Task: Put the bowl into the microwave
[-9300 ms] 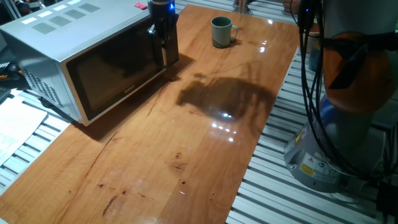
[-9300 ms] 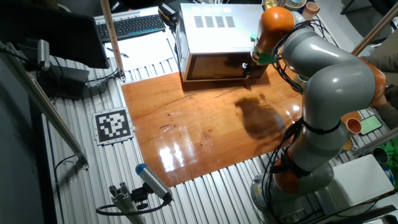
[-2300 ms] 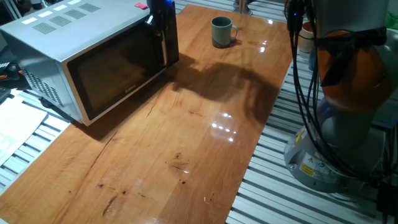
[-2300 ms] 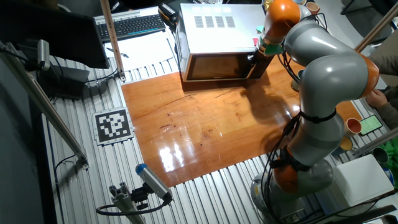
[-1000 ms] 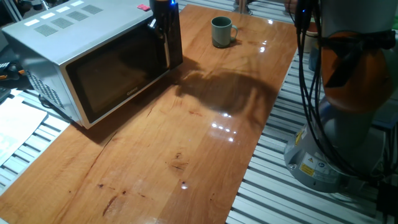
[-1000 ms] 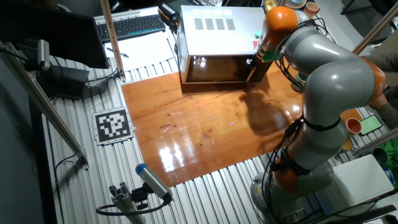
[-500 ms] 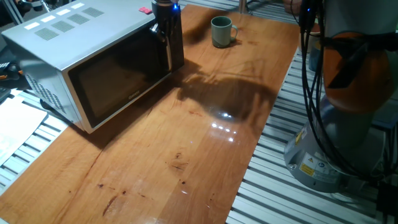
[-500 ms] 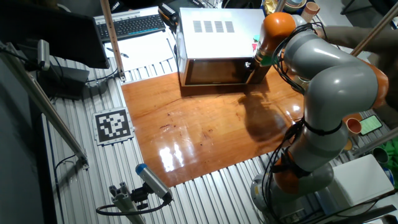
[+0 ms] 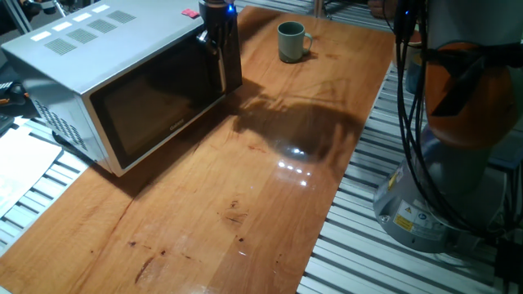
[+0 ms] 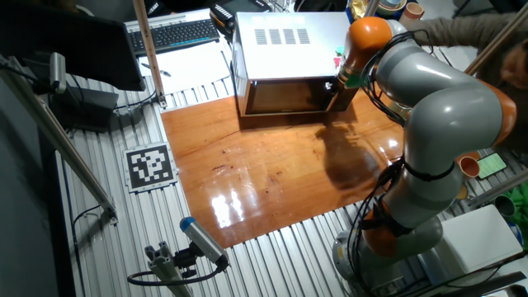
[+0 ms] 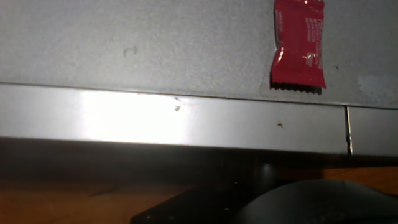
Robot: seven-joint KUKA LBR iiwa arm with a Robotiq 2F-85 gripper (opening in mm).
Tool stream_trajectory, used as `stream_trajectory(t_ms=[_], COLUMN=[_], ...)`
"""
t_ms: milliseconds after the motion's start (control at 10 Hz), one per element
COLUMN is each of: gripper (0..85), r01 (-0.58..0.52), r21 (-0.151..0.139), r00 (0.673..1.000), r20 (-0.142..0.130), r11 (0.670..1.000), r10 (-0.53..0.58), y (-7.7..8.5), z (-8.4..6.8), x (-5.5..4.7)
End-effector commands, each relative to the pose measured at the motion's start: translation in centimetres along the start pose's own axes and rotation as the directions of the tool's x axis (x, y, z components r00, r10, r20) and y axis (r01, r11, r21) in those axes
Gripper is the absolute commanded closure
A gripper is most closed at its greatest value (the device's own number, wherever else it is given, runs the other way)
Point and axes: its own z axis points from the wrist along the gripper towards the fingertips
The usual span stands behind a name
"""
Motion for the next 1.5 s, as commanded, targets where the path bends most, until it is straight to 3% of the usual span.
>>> stream_trajectory(t_ms=[0,400,900,1400], gripper=[85.0,85.0,85.0,85.0], r01=[-0.001,-0.015,-0.041,-0.075], r21=[0.002,0.015,0.018,0.002], r00=[1.000,1.000,0.999,0.997], r20=[0.000,-0.002,0.023,0.009], r11=[1.000,1.000,0.999,0.997], r10=[0.001,0.015,0.041,0.075], y=[0.1,0.7,1.7,2.4], z=[-0.1,-1.1,-0.8,-1.3], x=[0.1,0.3,1.2,1.9])
